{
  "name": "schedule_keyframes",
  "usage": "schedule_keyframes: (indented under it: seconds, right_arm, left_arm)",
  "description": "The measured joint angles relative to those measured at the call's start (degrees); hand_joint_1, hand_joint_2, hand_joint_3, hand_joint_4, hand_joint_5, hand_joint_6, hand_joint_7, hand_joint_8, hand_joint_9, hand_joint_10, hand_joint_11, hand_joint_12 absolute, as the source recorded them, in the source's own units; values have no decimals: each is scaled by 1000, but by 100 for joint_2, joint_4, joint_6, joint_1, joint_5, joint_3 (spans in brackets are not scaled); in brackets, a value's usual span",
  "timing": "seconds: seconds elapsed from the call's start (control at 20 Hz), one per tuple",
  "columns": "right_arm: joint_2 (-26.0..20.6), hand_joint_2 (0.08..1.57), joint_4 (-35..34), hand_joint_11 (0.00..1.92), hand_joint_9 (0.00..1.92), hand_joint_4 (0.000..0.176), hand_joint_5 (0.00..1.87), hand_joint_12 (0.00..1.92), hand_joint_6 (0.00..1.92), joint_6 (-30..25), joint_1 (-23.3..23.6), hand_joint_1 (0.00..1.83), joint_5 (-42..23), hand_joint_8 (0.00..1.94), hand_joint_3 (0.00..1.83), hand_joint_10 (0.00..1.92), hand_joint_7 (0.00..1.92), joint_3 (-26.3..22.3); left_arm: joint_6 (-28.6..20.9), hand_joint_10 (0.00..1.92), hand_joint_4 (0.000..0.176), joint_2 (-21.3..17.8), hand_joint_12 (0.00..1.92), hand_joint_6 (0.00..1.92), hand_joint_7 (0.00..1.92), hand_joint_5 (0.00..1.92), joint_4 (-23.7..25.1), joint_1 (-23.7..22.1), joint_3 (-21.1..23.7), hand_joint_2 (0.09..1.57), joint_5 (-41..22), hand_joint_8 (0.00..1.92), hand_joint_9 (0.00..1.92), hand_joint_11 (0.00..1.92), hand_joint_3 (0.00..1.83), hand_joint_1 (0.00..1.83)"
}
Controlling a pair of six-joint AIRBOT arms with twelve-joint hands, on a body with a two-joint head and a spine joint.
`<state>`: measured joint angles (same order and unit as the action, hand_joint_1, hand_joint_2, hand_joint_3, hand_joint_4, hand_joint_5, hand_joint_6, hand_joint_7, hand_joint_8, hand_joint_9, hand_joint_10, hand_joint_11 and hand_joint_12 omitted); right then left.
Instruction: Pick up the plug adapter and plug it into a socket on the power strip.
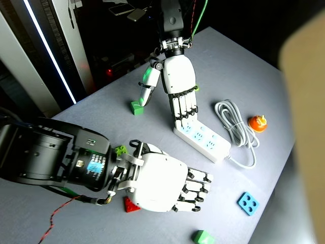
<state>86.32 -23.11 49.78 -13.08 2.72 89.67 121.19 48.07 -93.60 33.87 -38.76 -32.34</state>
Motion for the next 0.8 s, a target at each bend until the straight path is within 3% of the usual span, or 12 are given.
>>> schedule_keyframes:
  seconds: [0.1,0.3,0.55,0.8]
  right_arm:
    - [33,1214,2,0,191,0,180,684,8,7,-48,1167,13,6,0,7,165,87]
    - [160,1215,0,0,160,0,154,592,1,7,-68,1150,4,1,0,2,136,188]
    - [310,1219,-2,0,202,0,198,710,9,9,-151,1204,17,8,0,10,181,396]
    - [442,1249,-4,0,214,0,181,684,1,11,-168,1176,-37,2,0,2,188,522]
  left_arm:
    - [0,10,0,7,8,3,72,30,-2,0,2,1150,2,7,66,6,2,0]
    - [2,13,0,7,21,9,94,51,26,55,22,1158,44,12,83,30,4,0]
    - [28,1,0,4,15,1,72,26,52,72,26,1153,79,1,59,2,1,0]
    - [116,2,0,4,18,1,69,28,55,72,26,1158,107,1,60,3,3,0]
